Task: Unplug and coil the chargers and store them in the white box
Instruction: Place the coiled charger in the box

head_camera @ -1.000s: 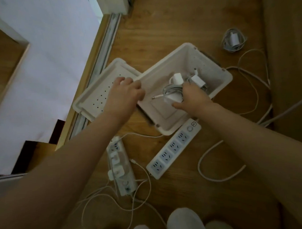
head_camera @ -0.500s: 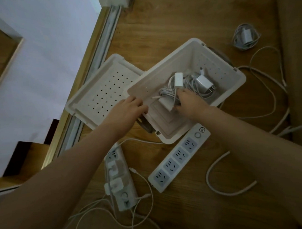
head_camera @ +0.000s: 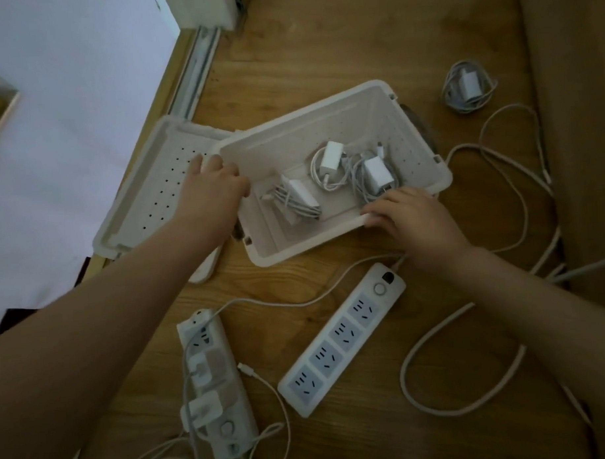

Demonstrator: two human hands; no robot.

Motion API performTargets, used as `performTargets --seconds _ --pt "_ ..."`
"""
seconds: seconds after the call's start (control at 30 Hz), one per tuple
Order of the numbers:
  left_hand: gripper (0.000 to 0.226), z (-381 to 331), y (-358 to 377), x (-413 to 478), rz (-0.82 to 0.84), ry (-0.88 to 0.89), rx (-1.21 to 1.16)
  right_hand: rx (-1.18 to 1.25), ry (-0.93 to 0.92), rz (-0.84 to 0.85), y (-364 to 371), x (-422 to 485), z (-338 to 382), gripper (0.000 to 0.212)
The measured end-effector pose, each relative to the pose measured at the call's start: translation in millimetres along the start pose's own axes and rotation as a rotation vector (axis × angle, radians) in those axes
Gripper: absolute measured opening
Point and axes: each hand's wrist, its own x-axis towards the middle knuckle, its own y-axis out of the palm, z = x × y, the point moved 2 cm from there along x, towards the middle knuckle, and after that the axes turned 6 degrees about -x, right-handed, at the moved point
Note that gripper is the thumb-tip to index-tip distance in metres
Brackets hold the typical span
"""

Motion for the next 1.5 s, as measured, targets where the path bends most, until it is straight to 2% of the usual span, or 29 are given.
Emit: performTargets --seconds 0.07,0.17,0.27,0.33,0.4,0.43,0.5,0.6,0.7,0.8,0.93,1.07,1.23,1.37,1.5 --pt "0.035 -17.6 -7.1 8.1 -0.006 -0.055 -0.193 0.05 0.035 -0.056 3.7 13.4 5.7 0.031" --pt "0.033 -59.0 -15.0 16.7 0.027 0.06 -0.381 0.235 0.13 -0.127 5.5 36.7 9.3 0.023" --pt "0.037 -92.2 -16.2 28.8 0.04 0.177 -0.368 0.393 0.161 -0.235 -6.5 48.4 -3.9 0.022" --pt "0.034 -101.5 -16.1 39.2 -0.019 0.205 -0.364 0.354 0.234 -0.361 -17.7 49.1 -26.6 0.017" --pt "0.036 -107.5 -14.6 48.0 -0.081 0.213 -0.347 0.299 0.39 -0.433 -24.4 49.5 -60.4 0.016" --pt "0.039 -111.0 -13.9 53.5 -0.104 0.212 -0.338 0.243 0.468 -0.422 -25.3 51.3 -80.5 0.019" --pt "0.041 -116.2 -13.8 64.4 -0.134 0.186 -0.344 0.12 0.549 -0.29 -22.9 57.8 -116.7 0.031" --pt "0.04 -119.9 -17.7 84.6 -0.148 0.141 -0.384 0.042 0.537 -0.079 -20.3 72.5 -153.5 0.049" --pt "0.041 -122.2 -19.7 103.4 -0.154 0.124 -0.378 -0.02 0.524 0.029 -18.6 89.2 -176.6 0.062" --pt "0.04 -119.5 -21.0 116.4 -0.144 0.101 -0.379 -0.018 0.524 0.112 -15.2 105.5 -191.5 0.072" --pt "0.04 -118.8 -22.2 122.0 -0.144 0.099 -0.372 0.114 0.549 0.233 -9.2 121.9 -204.6 0.075" --pt "0.04 -119.1 -23.5 125.0 -0.131 0.075 -0.392 0.117 0.578 0.237 -9.4 131.0 -203.9 0.076" --pt "0.04 -120.6 -23.9 124.8 -0.109 0.07 -0.405 -0.164 0.586 0.322 -17.9 131.0 -202.0 0.056" --pt "0.04 -120.9 -25.3 126.4 -0.097 0.053 -0.414 -0.243 0.549 0.24 -13.6 117.9 -187.8 0.051" --pt "0.038 -120.3 -24.8 128.7 -0.08 0.052 -0.407 -0.184 0.546 0.138 -14.0 102.3 -178.8 0.04"
